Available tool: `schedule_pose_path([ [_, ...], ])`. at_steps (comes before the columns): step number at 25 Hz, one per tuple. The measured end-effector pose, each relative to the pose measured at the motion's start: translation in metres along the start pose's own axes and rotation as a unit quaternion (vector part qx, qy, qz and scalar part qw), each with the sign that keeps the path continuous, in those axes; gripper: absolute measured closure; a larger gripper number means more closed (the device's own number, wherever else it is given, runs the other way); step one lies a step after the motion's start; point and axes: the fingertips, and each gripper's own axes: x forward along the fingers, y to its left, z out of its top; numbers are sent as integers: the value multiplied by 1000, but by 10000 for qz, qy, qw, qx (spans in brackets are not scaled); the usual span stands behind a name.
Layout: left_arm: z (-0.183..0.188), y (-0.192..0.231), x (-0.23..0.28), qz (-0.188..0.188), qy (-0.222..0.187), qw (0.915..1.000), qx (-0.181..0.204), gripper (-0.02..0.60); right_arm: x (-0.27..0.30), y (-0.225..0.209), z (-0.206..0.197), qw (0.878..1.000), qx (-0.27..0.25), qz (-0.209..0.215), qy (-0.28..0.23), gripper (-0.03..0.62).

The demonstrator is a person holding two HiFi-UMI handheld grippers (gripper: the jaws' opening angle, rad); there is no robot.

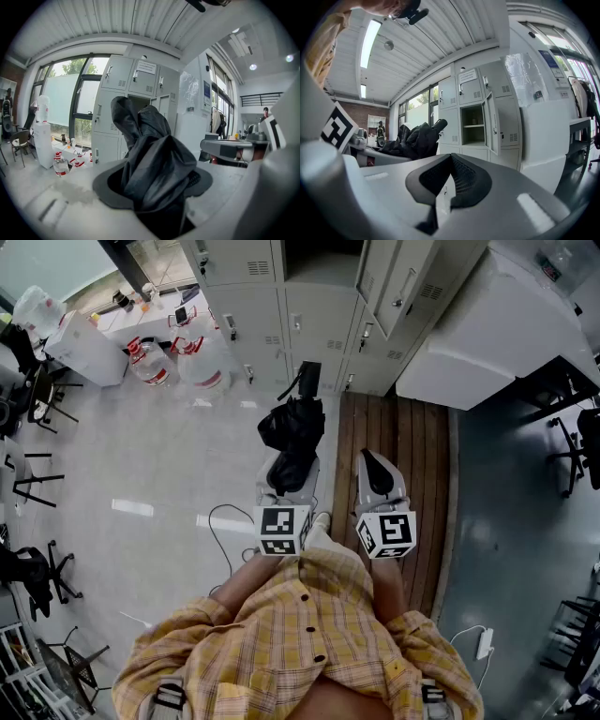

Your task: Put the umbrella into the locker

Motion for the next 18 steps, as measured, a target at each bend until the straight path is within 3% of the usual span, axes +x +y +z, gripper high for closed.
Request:
schedule_pose_path([
  [18, 8, -14, 36, 267, -61, 9996, 117, 322, 23, -41, 4, 9990, 166, 348, -227, 595],
])
